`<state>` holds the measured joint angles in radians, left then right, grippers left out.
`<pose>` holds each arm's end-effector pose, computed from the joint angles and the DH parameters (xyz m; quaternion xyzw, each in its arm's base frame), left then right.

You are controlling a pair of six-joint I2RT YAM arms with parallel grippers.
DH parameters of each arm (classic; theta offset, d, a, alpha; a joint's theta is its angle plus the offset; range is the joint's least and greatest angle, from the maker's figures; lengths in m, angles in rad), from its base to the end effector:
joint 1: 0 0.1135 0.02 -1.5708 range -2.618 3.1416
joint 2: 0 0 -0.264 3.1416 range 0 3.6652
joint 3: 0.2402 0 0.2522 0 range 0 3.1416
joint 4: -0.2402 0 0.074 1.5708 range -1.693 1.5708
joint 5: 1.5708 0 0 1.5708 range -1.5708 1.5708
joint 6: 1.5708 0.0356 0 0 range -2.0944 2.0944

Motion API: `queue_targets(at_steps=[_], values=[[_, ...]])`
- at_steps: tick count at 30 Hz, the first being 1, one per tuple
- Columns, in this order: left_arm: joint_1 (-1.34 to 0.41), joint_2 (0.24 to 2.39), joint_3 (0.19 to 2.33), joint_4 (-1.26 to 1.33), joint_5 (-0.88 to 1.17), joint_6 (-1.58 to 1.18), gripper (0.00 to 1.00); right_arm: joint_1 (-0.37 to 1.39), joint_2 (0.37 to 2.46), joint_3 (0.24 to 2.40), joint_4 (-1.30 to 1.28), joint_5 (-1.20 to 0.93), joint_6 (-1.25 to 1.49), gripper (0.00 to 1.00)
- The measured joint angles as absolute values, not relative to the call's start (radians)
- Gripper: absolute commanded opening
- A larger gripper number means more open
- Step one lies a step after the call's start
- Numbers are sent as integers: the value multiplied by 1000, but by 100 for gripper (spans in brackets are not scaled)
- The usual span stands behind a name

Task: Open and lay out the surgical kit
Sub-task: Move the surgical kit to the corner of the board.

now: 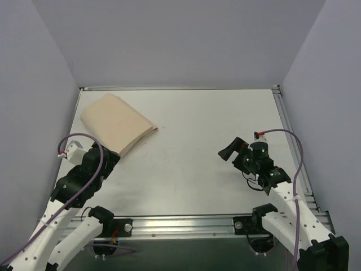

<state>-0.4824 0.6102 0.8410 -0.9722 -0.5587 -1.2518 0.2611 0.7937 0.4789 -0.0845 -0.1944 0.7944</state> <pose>0.1020 -0.0321 0.3089 -0.4331 0.7738 -0.1320 0.4430 0.1786 0.0548 0.2406 0.1668 0.8142 0.3469 0.4346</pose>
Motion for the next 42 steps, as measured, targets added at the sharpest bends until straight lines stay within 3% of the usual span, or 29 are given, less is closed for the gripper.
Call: queue_targets(at_steps=[4,10,13,17,22,25,26,30,37,42], values=[[-482,679,896,-1052,-589,-1182,94,261,733,473,-80,-186,761,100],[-482,540,883,-995,-499,-985,94,258,785,556,49,-277,695,100],[-481,511,900,-1007,-485,-987,94,264,907,625,146,-335,656,100],[-477,692,979,-1055,-451,-987,94,277,1124,727,247,-414,640,100],[-427,895,1084,-1122,-408,-953,94,364,1544,1052,265,-474,616,99],[-350,919,1153,-1146,-378,-898,100,448,1755,1239,284,-492,604,99],[-324,918,1170,-1148,-364,-878,94,470,1811,1290,285,-501,605,99],[-227,914,1192,-1151,-311,-797,89,531,2021,1484,309,-531,630,96],[-183,940,1232,-1171,-272,-694,89,573,2268,1723,326,-516,723,94],[-178,944,1263,-1172,-276,-654,89,601,2306,1778,260,-431,744,90]])
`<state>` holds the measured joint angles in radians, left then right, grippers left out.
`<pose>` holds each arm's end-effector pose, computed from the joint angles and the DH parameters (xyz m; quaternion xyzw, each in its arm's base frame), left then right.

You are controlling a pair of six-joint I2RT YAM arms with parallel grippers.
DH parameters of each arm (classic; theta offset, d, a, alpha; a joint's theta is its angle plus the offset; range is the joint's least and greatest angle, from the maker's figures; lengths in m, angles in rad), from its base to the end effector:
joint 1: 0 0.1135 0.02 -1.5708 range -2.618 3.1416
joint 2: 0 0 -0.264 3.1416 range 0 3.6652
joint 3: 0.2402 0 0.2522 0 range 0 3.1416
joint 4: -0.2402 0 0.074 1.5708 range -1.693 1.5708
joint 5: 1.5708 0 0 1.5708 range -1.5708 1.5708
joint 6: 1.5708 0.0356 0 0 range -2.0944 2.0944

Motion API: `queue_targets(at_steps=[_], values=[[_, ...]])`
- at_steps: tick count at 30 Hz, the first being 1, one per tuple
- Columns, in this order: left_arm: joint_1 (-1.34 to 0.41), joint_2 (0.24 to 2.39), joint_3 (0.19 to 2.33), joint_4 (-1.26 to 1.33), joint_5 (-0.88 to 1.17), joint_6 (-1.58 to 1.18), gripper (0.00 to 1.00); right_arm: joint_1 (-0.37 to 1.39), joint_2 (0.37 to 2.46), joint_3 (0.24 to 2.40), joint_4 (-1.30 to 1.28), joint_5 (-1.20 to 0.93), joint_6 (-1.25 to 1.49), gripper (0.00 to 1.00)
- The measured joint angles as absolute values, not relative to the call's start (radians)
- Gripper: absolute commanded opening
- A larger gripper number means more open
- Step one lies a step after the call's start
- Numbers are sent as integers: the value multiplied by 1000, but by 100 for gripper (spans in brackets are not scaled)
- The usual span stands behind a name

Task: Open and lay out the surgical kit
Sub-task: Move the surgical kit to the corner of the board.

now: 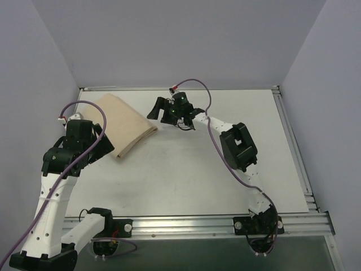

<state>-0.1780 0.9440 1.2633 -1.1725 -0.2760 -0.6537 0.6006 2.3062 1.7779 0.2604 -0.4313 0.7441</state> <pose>0.1494 -0.0170 0.3796 -0.2655 0.8899 -0.0227 0.3702 0.4383 0.3183 0.2095 -0.0737 0.7841 0.5020 0.3574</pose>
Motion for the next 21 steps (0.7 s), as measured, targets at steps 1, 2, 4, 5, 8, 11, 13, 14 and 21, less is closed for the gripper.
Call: queue_targets(at_steps=[1,2,4,5,8,11,13,14,21], values=[[-176,944,1265,-1174,-277,-648,89,607,2306,1783,250,-421,750,89],[-175,944,1266,-1177,-280,-645,89,613,2306,1783,249,-411,759,89],[-173,944,1267,-1188,-284,-641,89,621,2306,1782,239,-395,775,88],[-171,943,1267,-1193,-284,-640,89,625,2306,1777,237,-389,785,89],[-166,941,1267,-1206,-287,-638,89,640,2306,1761,234,-381,810,89],[-162,938,1267,-1214,-287,-635,89,651,2306,1743,238,-377,838,89],[-160,939,1267,-1214,-287,-632,89,656,2306,1721,256,-374,858,90],[-160,941,1267,-1214,-286,-630,89,658,2306,1712,258,-374,867,90],[-155,954,1267,-1214,-279,-618,89,661,2308,1702,293,-374,913,87]])
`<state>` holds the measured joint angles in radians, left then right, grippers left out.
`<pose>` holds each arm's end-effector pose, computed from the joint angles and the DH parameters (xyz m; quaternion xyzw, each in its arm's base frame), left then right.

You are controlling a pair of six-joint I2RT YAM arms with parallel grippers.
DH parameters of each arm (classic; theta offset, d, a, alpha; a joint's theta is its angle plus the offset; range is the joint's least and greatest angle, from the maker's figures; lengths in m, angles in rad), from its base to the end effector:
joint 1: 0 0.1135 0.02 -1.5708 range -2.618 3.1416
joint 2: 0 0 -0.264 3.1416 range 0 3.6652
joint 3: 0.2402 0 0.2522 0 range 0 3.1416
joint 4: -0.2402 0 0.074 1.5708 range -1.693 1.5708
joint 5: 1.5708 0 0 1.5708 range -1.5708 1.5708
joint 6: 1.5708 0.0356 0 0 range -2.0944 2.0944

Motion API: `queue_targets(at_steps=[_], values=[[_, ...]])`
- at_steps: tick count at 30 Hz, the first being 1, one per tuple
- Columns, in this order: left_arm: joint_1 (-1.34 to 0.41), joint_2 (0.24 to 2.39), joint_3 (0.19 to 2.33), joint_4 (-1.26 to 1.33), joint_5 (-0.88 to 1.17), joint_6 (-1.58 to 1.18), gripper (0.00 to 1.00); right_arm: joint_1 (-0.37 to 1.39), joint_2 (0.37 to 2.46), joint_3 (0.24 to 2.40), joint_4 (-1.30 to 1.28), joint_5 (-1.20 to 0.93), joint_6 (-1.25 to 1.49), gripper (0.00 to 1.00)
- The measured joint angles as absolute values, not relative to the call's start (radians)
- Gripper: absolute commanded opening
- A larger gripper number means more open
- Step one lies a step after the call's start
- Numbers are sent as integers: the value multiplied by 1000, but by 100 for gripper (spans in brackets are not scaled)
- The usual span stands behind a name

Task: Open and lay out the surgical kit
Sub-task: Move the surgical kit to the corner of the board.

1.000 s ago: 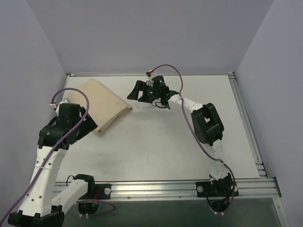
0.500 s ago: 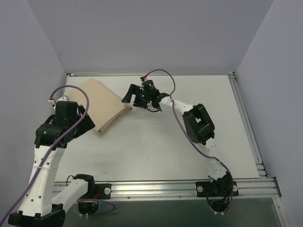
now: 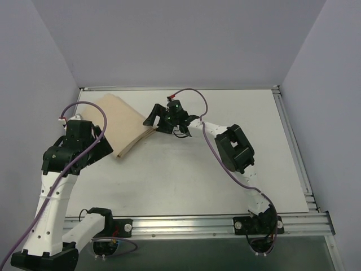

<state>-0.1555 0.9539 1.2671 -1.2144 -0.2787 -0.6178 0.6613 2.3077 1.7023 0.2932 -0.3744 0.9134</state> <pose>0.1487 -0.0134 0.3765 -0.2587 0.9000 -0.0012 0.3508 0.4142 0.3388 0.1860 -0.0088 0.8018 0.5159 0.3015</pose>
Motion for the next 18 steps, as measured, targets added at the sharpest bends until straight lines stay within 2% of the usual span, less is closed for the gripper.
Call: queue_targets(at_steps=[4,15,16,18], values=[[-155,957,1284,-1219,-280,-608,88,661,2341,1731,326,-376,936,82],[-155,962,1316,-1232,-279,-593,84,661,2408,1759,356,-388,995,79],[-155,963,1316,-1232,-279,-593,84,661,2408,1760,356,-389,995,77],[-155,969,1316,-1232,-279,-593,81,661,2410,1762,356,-389,994,63]])
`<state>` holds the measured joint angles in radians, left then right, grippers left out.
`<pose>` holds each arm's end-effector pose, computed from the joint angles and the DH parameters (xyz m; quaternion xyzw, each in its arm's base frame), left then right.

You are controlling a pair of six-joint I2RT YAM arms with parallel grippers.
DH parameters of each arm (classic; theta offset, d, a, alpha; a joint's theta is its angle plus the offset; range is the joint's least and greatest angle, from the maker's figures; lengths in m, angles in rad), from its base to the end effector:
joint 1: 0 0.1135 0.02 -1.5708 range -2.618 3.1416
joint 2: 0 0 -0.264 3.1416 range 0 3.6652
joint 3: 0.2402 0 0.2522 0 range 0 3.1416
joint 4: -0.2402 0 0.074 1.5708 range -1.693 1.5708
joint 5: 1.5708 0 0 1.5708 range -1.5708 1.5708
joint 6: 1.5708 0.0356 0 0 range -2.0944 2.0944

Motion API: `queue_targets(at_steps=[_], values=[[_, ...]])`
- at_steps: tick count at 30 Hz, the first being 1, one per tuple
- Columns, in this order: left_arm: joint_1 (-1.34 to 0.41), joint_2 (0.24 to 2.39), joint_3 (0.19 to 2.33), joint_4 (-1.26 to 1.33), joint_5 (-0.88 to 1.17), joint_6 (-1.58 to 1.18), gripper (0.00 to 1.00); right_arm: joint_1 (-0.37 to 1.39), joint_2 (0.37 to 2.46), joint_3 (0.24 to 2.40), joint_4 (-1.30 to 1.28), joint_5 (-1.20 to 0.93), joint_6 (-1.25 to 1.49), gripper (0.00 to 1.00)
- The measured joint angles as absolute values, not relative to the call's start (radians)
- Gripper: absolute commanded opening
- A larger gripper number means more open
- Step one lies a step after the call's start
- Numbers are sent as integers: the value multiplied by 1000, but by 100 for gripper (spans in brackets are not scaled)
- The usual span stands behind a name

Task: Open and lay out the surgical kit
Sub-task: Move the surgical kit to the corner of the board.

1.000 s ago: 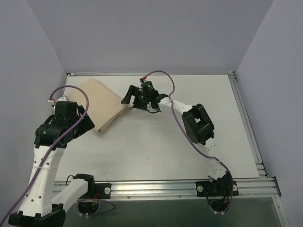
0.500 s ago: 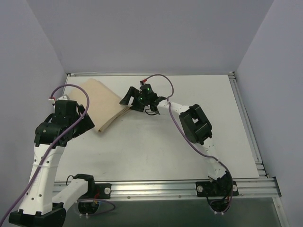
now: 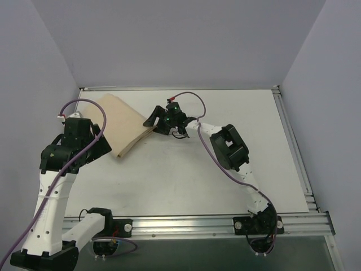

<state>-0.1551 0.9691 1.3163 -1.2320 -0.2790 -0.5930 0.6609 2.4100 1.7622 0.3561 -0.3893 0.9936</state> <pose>0.1488 -0.0133 0.3872 -0.2482 0.9002 0.0002 0.3579 0.4262 0.3485 0.1591 0.0165 0.7955 0.5361 0.2821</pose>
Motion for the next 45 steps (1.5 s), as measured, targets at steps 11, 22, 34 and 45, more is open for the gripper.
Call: queue_targets(at_steps=[11,22,34,45], values=[[-154,1028,1313,-1216,-242,-592,72,612,2434,1767,424,-445,1023,0],[-146,1214,1307,-1133,-110,-618,40,408,2247,1392,544,-523,1012,0],[-210,1662,1323,-898,35,-698,3,157,1824,902,472,-536,915,0],[-292,2202,1840,-867,66,-686,2,270,1627,748,256,-556,712,17]])
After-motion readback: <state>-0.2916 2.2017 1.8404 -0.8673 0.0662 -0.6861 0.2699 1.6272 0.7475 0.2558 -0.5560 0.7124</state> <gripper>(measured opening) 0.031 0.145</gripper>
